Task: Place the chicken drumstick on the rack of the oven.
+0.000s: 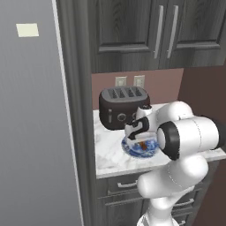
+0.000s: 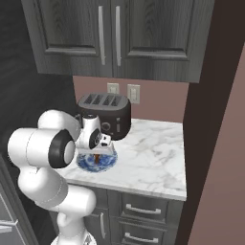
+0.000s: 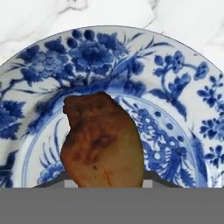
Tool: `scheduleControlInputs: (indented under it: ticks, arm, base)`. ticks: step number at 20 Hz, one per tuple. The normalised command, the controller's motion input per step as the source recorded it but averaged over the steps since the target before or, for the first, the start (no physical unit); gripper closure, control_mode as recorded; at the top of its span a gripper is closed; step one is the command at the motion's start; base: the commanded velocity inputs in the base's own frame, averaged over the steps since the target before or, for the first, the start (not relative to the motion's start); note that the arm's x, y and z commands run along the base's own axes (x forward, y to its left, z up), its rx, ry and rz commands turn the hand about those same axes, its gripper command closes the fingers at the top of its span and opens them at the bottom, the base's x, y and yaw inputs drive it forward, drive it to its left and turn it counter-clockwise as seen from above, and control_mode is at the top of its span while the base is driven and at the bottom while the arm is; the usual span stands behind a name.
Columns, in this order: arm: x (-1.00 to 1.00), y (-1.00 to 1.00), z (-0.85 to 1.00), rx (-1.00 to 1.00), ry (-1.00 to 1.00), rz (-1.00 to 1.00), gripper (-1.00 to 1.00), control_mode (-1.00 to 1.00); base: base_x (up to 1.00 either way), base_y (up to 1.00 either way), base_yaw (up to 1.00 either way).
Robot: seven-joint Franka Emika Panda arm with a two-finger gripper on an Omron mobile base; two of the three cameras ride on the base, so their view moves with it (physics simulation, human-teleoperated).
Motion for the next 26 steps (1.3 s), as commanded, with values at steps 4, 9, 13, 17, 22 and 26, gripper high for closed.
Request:
scheduleControlInputs:
  ticks: [4,9,13,17,22,26]
  arm:
    - [-0.56,-0.10,0.95,0.08,-0.01,0.00,1.00,-1.00]
    - [-0.86,-0.29,1.00,0.07,-0.03,-0.01,1.00,-1.00]
    - [-0.79,-0.32,1.00,0.00,0.00,-0.01,1.00,-1.00]
    - [-0.54,-0.02,0.96,-0.03,0.00,-0.06,1.00,-1.00]
    - [-0.51,0.03,0.29,-0.05,-0.07,-0.03,1.00,-1.00]
    - [-0.73,0.00,0.00,0.00,-0.21,-0.02,1.00,1.00]
  base:
    - [0.00,0.00,0.00]
    - [0.00,0.00,0.00]
    - [0.00,0.00,0.00]
    - [0.00,0.00,0.00]
    - [0.00,0.00,0.00]
    - [-0.25,0.00,-0.01]
